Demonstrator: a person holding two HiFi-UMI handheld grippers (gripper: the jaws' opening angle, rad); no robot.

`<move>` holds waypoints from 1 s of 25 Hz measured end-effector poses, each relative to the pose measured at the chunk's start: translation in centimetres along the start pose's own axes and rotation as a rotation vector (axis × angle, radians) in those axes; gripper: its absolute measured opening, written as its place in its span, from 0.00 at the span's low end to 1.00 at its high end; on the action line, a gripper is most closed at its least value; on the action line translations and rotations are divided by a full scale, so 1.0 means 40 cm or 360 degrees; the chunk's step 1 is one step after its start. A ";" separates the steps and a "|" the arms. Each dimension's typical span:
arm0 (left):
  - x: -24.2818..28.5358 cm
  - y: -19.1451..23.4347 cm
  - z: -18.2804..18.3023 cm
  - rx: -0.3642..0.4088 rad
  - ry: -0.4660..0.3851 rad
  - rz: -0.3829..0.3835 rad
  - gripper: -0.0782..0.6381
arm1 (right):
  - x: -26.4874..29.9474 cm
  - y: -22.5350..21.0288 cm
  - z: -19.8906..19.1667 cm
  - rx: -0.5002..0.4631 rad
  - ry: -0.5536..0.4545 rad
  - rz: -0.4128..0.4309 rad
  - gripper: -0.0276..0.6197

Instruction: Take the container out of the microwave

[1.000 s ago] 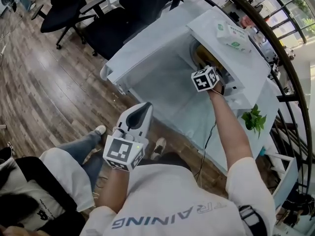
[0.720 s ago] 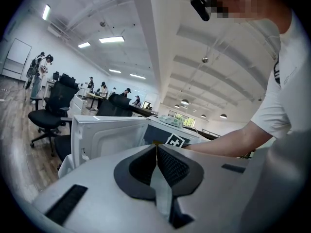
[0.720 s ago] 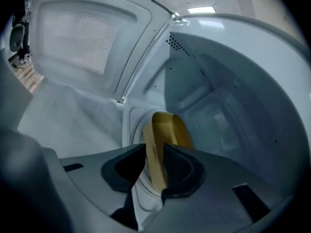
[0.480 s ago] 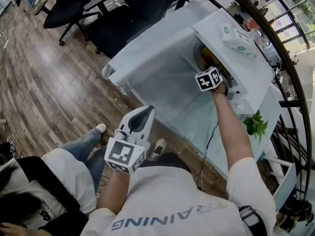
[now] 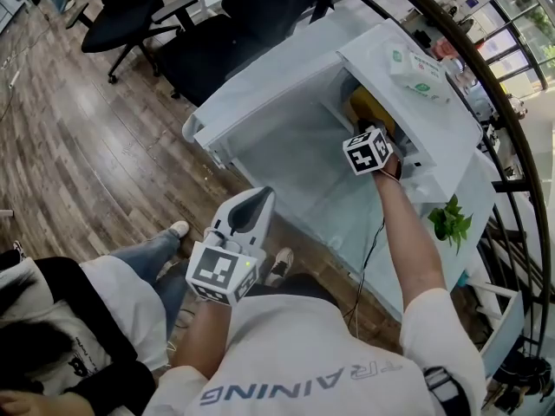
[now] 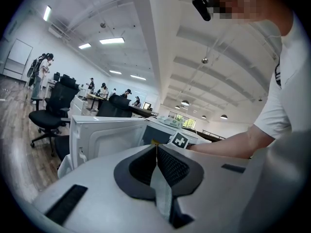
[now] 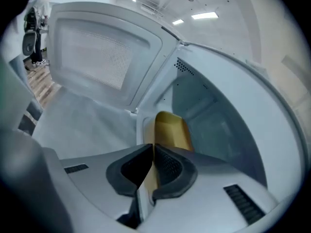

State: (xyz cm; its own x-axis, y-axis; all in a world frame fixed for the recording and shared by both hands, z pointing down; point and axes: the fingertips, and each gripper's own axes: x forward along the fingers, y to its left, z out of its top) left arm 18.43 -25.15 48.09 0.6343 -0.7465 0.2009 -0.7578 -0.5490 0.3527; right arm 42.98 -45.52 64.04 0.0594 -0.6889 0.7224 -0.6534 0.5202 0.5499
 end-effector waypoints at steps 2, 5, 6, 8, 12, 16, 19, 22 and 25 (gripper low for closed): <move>-0.003 -0.002 0.005 0.0002 -0.0010 0.0003 0.16 | -0.025 0.024 0.009 -0.0016 -0.0026 0.0031 0.09; -0.009 -0.007 0.016 0.0017 -0.0024 0.0006 0.16 | -0.059 0.051 0.018 -0.0038 -0.0056 0.0055 0.09; -0.011 -0.010 0.019 0.0022 -0.0029 0.0006 0.16 | -0.071 0.057 0.020 -0.0041 -0.0065 0.0060 0.09; -0.016 -0.018 0.024 0.0028 -0.0037 0.0006 0.16 | -0.098 0.068 0.024 -0.0057 -0.0088 0.0066 0.09; -0.027 -0.033 0.025 0.0037 -0.0045 0.0012 0.16 | -0.167 0.096 0.038 -0.0108 -0.0152 0.0079 0.09; -0.038 -0.048 0.028 0.0054 -0.0059 0.0022 0.16 | -0.244 0.128 0.050 -0.0130 -0.0219 0.0115 0.09; -0.040 -0.059 0.034 0.0068 -0.0071 0.0026 0.16 | -0.306 0.144 0.062 -0.0147 -0.0272 0.0132 0.09; -0.043 -0.068 0.043 0.0083 -0.0087 0.0035 0.16 | -0.375 0.152 0.076 -0.0142 -0.0331 0.0156 0.09; -0.050 -0.079 0.054 0.0097 -0.0101 0.0043 0.16 | -0.450 0.159 0.091 -0.0132 -0.0391 0.0177 0.09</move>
State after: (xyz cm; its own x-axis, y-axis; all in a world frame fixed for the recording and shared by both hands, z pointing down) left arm 19.23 -22.75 44.60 0.6039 -0.7826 0.1509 -0.7837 -0.5486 0.2914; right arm 34.98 -31.66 53.02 -0.2003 -0.7219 0.6624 -0.5811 0.6319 0.5129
